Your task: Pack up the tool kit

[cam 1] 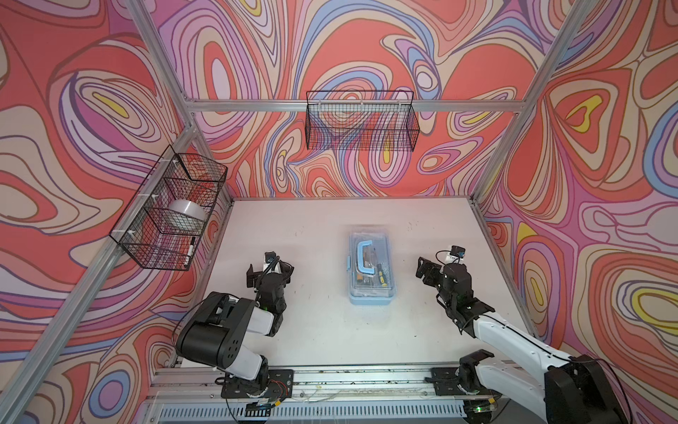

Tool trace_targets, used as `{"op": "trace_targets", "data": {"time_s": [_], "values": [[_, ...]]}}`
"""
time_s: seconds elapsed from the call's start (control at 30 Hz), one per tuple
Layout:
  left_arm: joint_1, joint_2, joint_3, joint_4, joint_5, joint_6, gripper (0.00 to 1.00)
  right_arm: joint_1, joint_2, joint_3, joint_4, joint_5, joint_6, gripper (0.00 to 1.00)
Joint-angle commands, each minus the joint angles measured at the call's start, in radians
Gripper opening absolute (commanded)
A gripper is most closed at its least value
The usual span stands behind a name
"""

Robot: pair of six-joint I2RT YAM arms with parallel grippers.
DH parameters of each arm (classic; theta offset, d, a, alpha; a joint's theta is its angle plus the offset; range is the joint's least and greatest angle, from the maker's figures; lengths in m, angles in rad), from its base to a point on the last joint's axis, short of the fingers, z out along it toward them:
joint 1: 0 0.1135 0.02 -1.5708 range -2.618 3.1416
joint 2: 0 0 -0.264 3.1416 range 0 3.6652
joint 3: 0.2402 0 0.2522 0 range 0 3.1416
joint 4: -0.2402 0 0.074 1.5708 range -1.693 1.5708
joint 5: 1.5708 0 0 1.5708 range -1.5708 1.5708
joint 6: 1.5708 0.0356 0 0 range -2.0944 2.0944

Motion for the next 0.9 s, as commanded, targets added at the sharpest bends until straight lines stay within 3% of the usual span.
{"op": "trace_targets", "data": {"time_s": [0.0, 0.07, 0.27, 0.3, 0.33, 0.37, 0.43, 0.5, 0.57, 0.63, 0.73, 0.8, 0.87], "values": [[0.051, -0.021, 0.07, -0.103, 0.114, -0.041, 1.0, 0.027, 0.03, 0.018, 0.047, 0.059, -0.063, 0.98], [0.078, -0.036, 0.1, -0.193, 0.155, -0.073, 1.0, 0.037, 0.032, 0.027, 0.042, 0.091, -0.071, 0.98], [0.134, 0.042, 0.12, -0.165, 0.251, -0.094, 1.0, 0.04, -0.076, 0.053, -0.015, 0.229, -0.201, 0.98], [0.149, 0.002, 0.147, -0.295, 0.28, -0.127, 1.0, 0.04, -0.076, 0.046, 0.009, 0.265, -0.23, 0.98], [0.164, 0.011, 0.147, -0.277, 0.294, -0.139, 1.0, 0.04, -0.063, 0.032, 0.052, 0.304, -0.261, 0.98], [0.165, 0.041, 0.123, -0.17, 0.289, -0.122, 1.0, 0.04, -0.032, 0.016, 0.107, 0.343, -0.297, 0.98], [0.164, 0.004, 0.14, -0.268, 0.292, -0.137, 1.0, 0.039, 0.063, 0.008, 0.182, 0.399, -0.343, 0.98], [0.164, 0.035, 0.12, -0.174, 0.289, -0.122, 1.0, 0.036, 0.207, 0.023, 0.283, 0.451, -0.386, 0.98], [0.163, 0.009, 0.136, -0.251, 0.293, -0.134, 1.0, 0.028, 0.355, 0.053, 0.393, 0.482, -0.438, 0.98], [0.163, 0.025, 0.129, -0.214, 0.293, -0.126, 1.0, 0.012, 0.488, 0.071, 0.561, 0.502, -0.512, 0.98], [0.162, 0.016, 0.131, -0.232, 0.295, -0.13, 1.0, -0.024, 0.553, 0.072, 0.705, 0.36, -0.528, 0.98], [0.161, 0.029, 0.125, -0.198, 0.294, -0.124, 1.0, -0.038, 0.579, 0.103, 0.684, 0.331, -0.555, 0.98], [0.161, 0.019, 0.131, -0.224, 0.295, -0.129, 1.0, -0.058, 0.63, 0.036, 0.886, 0.184, -0.62, 0.98]]}}
